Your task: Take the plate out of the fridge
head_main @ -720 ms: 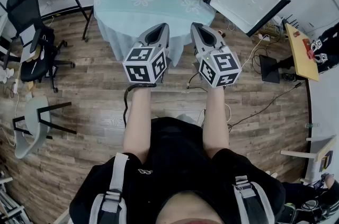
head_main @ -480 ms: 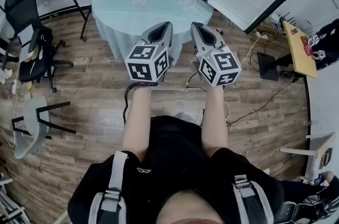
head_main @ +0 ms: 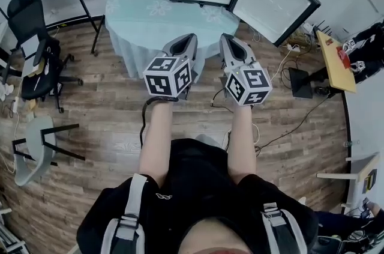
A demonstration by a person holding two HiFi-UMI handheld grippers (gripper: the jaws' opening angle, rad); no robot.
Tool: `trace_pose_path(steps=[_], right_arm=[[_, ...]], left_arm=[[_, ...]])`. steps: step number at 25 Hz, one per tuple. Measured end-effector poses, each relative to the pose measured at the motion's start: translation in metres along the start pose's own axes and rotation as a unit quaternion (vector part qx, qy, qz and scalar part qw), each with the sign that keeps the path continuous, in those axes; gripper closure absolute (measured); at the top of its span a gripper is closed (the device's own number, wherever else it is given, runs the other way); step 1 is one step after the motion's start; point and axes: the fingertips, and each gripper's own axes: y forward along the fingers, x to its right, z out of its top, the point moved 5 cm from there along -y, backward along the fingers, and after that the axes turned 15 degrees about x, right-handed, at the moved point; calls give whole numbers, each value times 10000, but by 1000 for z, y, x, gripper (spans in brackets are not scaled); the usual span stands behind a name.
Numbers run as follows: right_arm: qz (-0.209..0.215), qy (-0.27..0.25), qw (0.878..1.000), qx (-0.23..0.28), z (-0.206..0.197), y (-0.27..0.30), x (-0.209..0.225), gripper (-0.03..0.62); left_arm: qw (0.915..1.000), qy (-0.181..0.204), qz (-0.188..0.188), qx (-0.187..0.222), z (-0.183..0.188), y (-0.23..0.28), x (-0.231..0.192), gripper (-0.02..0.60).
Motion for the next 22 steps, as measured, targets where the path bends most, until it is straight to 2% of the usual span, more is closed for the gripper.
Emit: trace_pose_path(steps=[3,9,13,17,22], right_arm=[[12,-61,10000,-74,-3,2,0,588],[-108,-28,9999,-98,-4,4,16,588],[-191,42,9998,-44,-4,13,31,588],[-49,-249,9997,-66,-6,36,35,588],[21,-329,9994,-48,-9,61,53,588]], left_arm=[[9997,-240,26,31,2,4,-6,580],[9989,-474,-59,-24,-5,18,-7,580],[9986,-502,-115,-91,-7,33,-11,580],[9988,-483,-36,-93,-7,51,-26,580],[9985,-546,-26,6,-4,79,-42,580]])
